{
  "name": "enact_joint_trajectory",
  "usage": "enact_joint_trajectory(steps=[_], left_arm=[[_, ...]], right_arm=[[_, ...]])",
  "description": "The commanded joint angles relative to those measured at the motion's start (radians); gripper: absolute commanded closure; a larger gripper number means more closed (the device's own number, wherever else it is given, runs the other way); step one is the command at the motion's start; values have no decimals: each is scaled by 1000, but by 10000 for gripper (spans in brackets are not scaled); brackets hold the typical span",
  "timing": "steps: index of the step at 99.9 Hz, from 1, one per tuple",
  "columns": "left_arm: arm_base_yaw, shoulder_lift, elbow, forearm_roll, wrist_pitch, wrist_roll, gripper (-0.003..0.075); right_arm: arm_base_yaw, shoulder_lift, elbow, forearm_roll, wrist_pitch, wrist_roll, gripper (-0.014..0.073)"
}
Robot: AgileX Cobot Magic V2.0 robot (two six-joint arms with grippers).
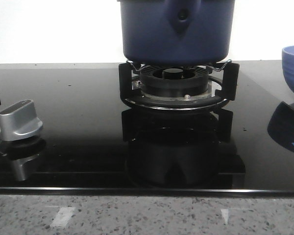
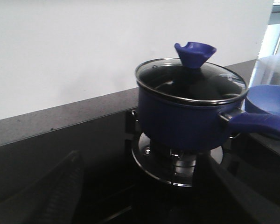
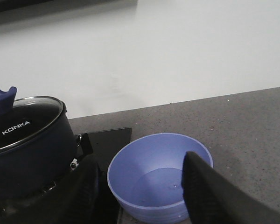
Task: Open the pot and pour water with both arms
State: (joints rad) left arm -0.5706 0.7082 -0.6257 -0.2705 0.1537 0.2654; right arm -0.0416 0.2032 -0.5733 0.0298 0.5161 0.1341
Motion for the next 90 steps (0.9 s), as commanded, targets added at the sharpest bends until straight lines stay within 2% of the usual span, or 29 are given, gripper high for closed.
enact_joint_trajectory(steps=[1, 18, 31, 55, 90], left_arm=[[-47, 71, -63, -2, -136, 16, 262], [-98, 210, -136, 22, -204, 18, 220], [-118, 317, -224, 80, -226, 18, 221], [-123, 495, -392, 80, -243, 18, 227], [-151, 604, -543, 80, -211, 18, 227]], right_arm=[[-5, 22, -31, -13, -72, -7, 209], [-5, 22, -31, -11, -72, -7, 209], [-5, 22, -31, -11, -72, -7, 209], [-5, 22, -31, -11, -72, -7, 209], [-5, 22, -31, -11, -68, -7, 209]])
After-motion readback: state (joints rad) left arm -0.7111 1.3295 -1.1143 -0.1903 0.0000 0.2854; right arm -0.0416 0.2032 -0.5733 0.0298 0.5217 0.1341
